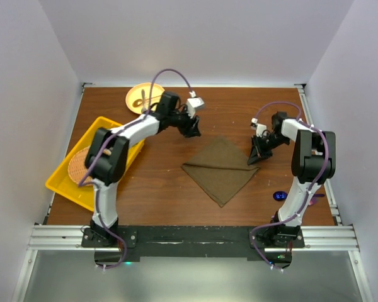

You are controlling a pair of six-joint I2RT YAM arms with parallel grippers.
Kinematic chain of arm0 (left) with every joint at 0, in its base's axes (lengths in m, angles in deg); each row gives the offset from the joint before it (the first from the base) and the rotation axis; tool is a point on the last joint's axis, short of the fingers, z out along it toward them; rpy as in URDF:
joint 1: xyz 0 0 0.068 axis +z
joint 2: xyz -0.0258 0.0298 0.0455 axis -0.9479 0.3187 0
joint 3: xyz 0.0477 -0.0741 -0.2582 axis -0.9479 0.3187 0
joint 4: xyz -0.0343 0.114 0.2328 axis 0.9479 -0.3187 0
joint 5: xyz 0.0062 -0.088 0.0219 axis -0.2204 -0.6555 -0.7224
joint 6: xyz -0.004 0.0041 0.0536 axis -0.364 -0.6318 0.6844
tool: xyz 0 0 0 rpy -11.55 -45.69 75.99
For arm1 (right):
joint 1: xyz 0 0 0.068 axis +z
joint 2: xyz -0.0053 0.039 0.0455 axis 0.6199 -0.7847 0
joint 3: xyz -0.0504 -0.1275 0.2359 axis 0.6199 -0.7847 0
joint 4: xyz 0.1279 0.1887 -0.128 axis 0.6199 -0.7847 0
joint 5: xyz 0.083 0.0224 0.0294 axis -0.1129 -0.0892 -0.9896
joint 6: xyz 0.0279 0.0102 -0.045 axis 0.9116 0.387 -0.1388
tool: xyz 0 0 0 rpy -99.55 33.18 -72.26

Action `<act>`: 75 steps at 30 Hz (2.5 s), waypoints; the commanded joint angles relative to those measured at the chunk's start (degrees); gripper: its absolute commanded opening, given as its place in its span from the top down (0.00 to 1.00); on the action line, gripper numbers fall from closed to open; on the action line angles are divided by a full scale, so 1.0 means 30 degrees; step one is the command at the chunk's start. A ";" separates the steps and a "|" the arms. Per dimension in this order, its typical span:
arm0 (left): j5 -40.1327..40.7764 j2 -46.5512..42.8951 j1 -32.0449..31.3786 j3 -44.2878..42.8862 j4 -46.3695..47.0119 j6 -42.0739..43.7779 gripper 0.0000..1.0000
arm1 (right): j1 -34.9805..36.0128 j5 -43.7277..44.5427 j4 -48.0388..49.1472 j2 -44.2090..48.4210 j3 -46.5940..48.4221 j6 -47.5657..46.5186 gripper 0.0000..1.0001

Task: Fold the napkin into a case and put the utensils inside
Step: Fold the top corner of the square-folded napkin at the center of the board, then smooth out the upper triangle-folded napkin at the center of the board.

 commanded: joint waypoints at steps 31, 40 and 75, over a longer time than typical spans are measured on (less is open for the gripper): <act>-0.3621 -0.1060 -0.1568 0.1953 0.2676 -0.2930 0.70 | 0.0559 -0.1972 0.3150 0.2780 -0.2155 0.4125 1.00; -0.5522 -0.2496 -0.1744 0.4619 0.4225 -0.5504 0.70 | 0.0559 -0.1389 0.3765 0.2634 -0.2536 0.4741 1.00; -0.5526 0.2601 -0.0367 0.6529 0.9006 -1.4038 0.67 | 0.0530 -0.2055 0.0840 0.4211 -0.0724 0.2081 0.56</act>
